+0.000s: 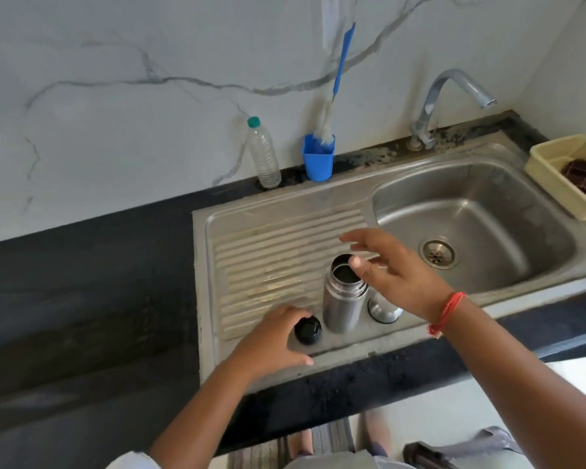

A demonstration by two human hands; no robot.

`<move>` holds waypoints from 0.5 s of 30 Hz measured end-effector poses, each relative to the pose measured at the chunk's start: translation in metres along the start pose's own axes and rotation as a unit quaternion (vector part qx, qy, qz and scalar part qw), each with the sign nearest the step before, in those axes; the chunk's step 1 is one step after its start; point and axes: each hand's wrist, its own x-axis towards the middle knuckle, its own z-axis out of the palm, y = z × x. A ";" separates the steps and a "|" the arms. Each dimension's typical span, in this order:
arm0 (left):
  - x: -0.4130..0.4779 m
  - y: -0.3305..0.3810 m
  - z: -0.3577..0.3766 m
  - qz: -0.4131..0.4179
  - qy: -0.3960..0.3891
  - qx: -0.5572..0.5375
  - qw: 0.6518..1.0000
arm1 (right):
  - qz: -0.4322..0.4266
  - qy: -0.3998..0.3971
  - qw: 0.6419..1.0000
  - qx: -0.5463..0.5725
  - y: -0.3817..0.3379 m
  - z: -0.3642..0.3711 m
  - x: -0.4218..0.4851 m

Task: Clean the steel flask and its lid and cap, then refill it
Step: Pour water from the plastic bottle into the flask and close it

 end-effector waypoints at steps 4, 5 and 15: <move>-0.003 0.000 0.019 0.009 0.080 0.040 0.996 | -0.013 -0.019 0.999 -0.029 0.003 0.006 -0.007; -0.002 0.001 0.021 0.013 0.093 0.046 0.995 | -0.019 -0.020 0.999 -0.043 0.002 0.007 -0.007; 0.001 0.020 -0.007 -0.052 0.276 -0.278 0.918 | -0.043 -0.012 0.993 -0.105 0.003 0.011 -0.011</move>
